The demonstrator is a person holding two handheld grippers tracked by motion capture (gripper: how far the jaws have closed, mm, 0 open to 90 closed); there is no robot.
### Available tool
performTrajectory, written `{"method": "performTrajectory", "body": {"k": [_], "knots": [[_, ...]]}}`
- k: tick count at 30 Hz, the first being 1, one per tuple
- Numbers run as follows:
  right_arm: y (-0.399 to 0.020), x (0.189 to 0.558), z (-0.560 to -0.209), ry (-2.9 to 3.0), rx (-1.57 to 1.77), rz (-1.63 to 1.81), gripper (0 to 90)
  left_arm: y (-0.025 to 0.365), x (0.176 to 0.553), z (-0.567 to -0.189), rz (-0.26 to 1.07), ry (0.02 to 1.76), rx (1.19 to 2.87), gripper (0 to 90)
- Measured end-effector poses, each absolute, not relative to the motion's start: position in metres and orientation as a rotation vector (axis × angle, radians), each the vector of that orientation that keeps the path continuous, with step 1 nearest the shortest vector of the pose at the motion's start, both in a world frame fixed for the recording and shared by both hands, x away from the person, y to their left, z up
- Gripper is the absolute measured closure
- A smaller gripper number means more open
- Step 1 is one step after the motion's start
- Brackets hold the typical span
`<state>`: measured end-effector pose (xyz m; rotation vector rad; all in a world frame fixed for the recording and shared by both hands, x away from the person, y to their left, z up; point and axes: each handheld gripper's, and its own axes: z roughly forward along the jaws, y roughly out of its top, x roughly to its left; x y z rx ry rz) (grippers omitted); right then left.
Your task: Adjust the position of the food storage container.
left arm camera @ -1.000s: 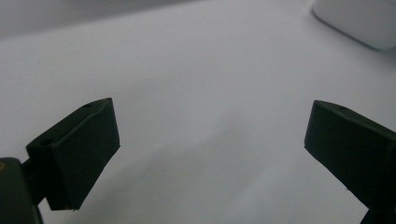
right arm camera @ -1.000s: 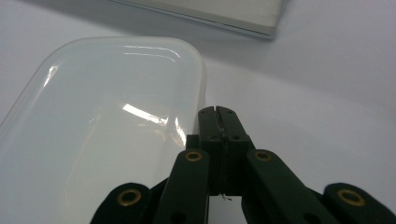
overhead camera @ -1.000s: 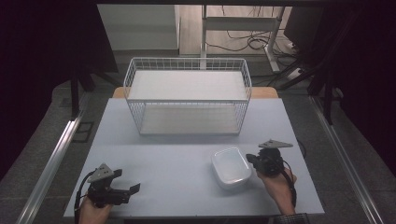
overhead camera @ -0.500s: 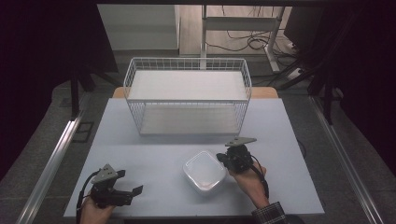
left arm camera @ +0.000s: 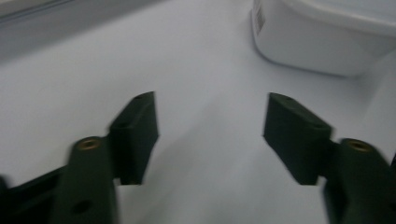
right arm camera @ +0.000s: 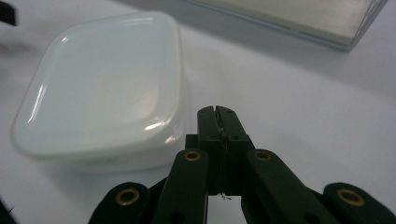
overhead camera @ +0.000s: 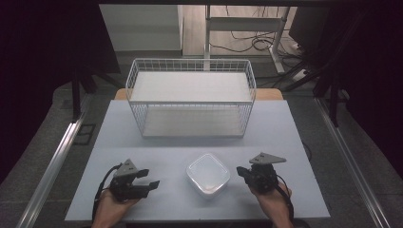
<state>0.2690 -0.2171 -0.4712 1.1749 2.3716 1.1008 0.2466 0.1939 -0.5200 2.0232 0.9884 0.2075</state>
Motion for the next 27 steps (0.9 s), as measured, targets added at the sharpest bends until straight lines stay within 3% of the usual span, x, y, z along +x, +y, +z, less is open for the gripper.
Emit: {"method": "performTrajectory", "body": {"k": [3, 4, 7, 15, 27], "knots": [[-0.215, 0.256, -0.476, 2.419, 1.173, 1.108, 88.7, 0.177, 0.266, -0.522, 0.162, 0.962, 2.051, 70.3], [-0.215, 0.256, -0.476, 2.419, 1.173, 1.108, 88.7, 0.171, 0.272, -0.523, 0.154, 0.95, 2.052, 70.3], [-0.204, 0.251, -0.483, 2.481, 1.172, 1.09, 88.8, 0.149, 0.295, -0.522, 0.116, 0.914, 2.024, 90.0], [-0.192, 0.259, -0.49, 2.49, 1.209, 1.062, 88.8, 0.118, 0.31, -0.53, 0.066, 0.887, 2.057, 90.0], [-0.18, 0.297, -0.499, 2.554, 1.183, 1.145, 88.7, 0.135, 0.279, -0.518, 0.102, 0.977, 2.075, 90.0]]}}
